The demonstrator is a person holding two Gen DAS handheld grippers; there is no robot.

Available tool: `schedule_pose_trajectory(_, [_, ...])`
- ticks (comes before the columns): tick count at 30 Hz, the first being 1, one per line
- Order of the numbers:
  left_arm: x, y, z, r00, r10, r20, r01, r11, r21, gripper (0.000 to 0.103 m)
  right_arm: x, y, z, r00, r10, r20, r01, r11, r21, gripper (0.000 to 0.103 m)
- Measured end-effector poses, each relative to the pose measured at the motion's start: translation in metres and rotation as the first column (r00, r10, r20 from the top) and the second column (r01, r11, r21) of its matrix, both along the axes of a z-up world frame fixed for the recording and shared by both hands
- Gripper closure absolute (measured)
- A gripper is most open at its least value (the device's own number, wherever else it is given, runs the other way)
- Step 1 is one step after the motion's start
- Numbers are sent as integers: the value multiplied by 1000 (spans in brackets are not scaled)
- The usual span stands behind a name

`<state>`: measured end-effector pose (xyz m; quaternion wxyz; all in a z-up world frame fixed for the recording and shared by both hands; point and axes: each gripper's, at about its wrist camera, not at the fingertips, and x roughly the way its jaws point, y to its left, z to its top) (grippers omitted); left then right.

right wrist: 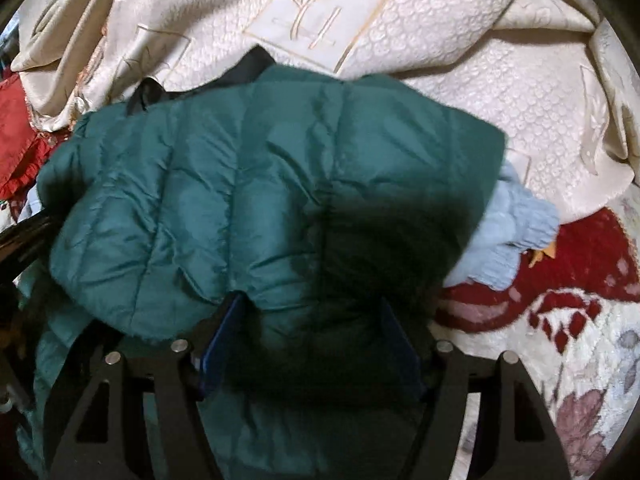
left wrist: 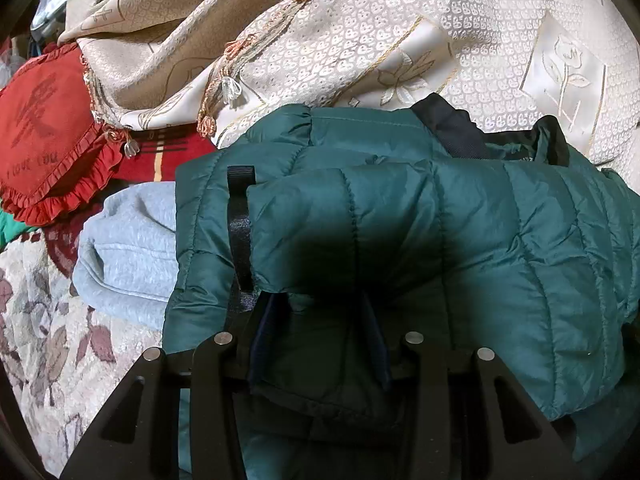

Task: Fold large clothes

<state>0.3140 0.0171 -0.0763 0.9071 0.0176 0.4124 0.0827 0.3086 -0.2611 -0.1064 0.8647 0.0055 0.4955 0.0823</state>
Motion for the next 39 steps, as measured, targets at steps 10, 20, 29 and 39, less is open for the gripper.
schedule_pose_trajectory(10, [0,-1,0,1000,2,3,-2,1000,13,79,-25,-14,27,1000,-1,10,0,998,63,28])
schedule_pose_trajectory(20, [-2,-1,2,1000,-15,5,15,1000,17,79,-11,-3,4,999,-44,-32,45,999,24,25])
schedule_pose_trajectory(29, [-28,5,25,999,-24,25,25,999,-47,79,-46,-24,45,999,-49,-2,49,993,108,25])
schedule_pose_trajectory(39, [-80,4,44,997,-61,39,62,997,-38,79,-82,-33,68,999,-49,4,48,987,153,25])
